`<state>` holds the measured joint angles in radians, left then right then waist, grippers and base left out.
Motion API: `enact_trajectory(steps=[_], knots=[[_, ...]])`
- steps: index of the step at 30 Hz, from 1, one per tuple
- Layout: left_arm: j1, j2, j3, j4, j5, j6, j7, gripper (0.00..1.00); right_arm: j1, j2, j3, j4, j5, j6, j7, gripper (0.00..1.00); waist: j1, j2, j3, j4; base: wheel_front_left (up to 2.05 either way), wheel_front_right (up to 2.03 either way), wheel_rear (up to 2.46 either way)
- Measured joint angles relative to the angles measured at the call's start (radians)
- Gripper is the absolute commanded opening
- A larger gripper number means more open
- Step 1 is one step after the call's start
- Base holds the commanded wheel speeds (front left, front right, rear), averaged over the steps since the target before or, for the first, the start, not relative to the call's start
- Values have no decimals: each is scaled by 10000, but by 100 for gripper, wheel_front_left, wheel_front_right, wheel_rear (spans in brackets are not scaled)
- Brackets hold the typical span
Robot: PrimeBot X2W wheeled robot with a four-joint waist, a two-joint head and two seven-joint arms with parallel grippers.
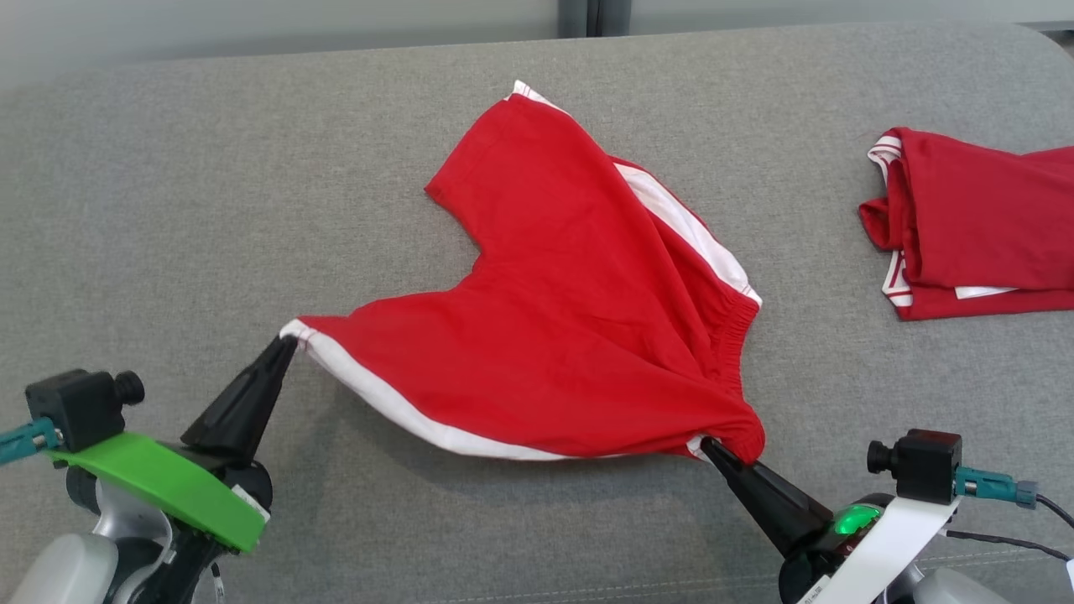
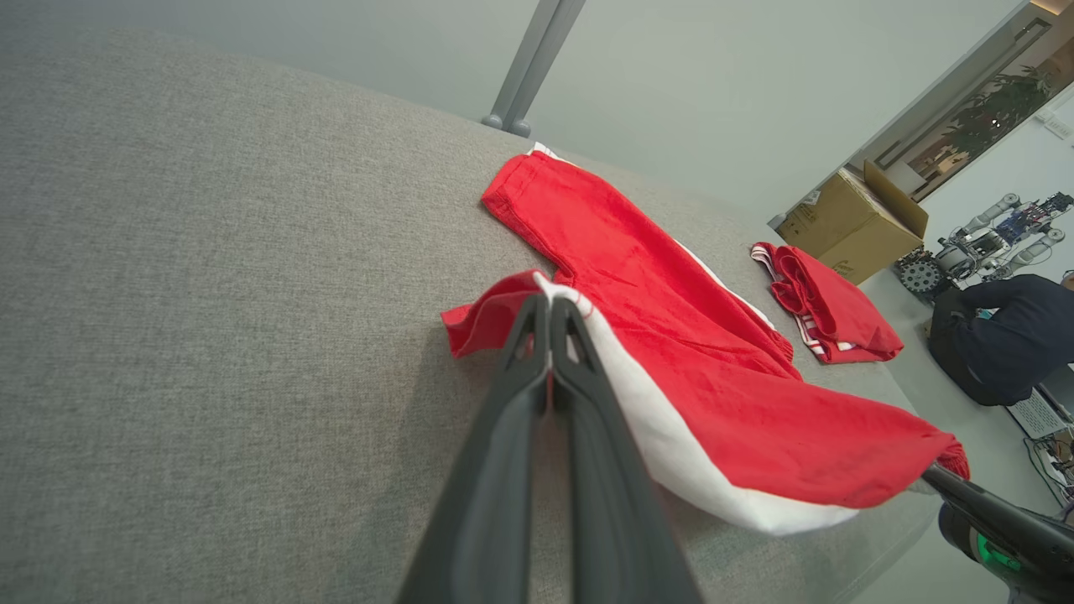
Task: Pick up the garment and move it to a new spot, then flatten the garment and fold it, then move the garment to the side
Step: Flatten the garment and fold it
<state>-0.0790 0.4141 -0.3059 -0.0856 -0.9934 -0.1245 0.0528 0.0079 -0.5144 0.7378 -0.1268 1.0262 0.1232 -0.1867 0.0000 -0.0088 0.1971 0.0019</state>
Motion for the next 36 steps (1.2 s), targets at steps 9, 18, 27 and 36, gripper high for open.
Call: enact_trajectory(steps=[9,18,27,36], knots=[[-1557,115,474,-211,-69,6,188,0,-500,-27,-401,-433,1369,0,591,0,0,0,724,-306,0,0,0],[-3683,88,495,-25,-71,107,742,0,-1581,196,-508,-936,2510,0,1323,0,0,0,1792,-706,0,0,0],[-5660,56,226,403,77,182,1292,0,-2332,767,-920,-1202,3559,0,1404,0,1,0,2896,-1097,0,0,0],[-7024,8,-161,1174,382,180,1611,0,-2978,1298,-1246,-1131,4261,-2,1260,0,1,0,3863,-1528,0,0,0]])
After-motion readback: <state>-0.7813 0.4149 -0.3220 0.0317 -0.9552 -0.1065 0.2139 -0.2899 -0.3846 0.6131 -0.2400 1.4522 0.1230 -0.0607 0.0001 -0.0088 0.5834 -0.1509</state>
